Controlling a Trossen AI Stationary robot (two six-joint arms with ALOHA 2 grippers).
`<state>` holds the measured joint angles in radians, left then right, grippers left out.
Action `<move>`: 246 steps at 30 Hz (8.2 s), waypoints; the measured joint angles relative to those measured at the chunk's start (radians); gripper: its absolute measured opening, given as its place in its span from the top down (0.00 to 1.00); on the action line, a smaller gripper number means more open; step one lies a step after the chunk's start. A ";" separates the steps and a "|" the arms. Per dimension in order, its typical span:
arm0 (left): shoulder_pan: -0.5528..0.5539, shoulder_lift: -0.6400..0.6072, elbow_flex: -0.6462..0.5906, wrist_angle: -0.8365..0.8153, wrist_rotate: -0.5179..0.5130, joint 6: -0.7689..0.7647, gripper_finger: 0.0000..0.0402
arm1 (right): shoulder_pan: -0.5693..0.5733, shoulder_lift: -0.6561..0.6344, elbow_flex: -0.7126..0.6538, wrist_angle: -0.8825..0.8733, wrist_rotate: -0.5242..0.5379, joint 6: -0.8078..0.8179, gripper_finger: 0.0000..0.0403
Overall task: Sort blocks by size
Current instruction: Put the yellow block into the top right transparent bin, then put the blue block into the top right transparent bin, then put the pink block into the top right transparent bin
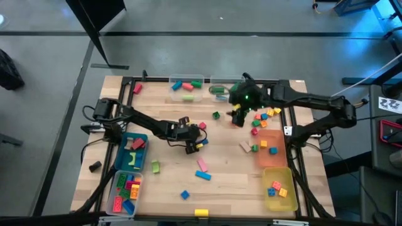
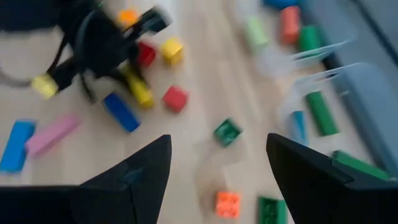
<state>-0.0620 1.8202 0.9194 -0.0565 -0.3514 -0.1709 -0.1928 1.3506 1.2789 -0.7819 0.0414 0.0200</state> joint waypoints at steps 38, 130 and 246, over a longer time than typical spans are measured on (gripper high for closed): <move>0.405 0.066 0.243 0.618 0.142 0.115 0.87 | 0.522 0.077 0.000 0.162 0.237 0.290 0.34; -0.043 -0.666 -0.458 0.232 0.310 -0.118 0.66 | 0.186 0.665 0.247 0.016 0.061 -0.200 0.73; -0.188 -0.665 -0.457 0.299 0.280 -0.031 0.66 | 0.591 0.862 0.439 0.023 0.385 0.929 0.52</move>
<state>-0.2501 1.1553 0.4629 0.2428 -0.0711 -0.2024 0.3985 2.2127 1.7184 -0.7592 0.4263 0.9494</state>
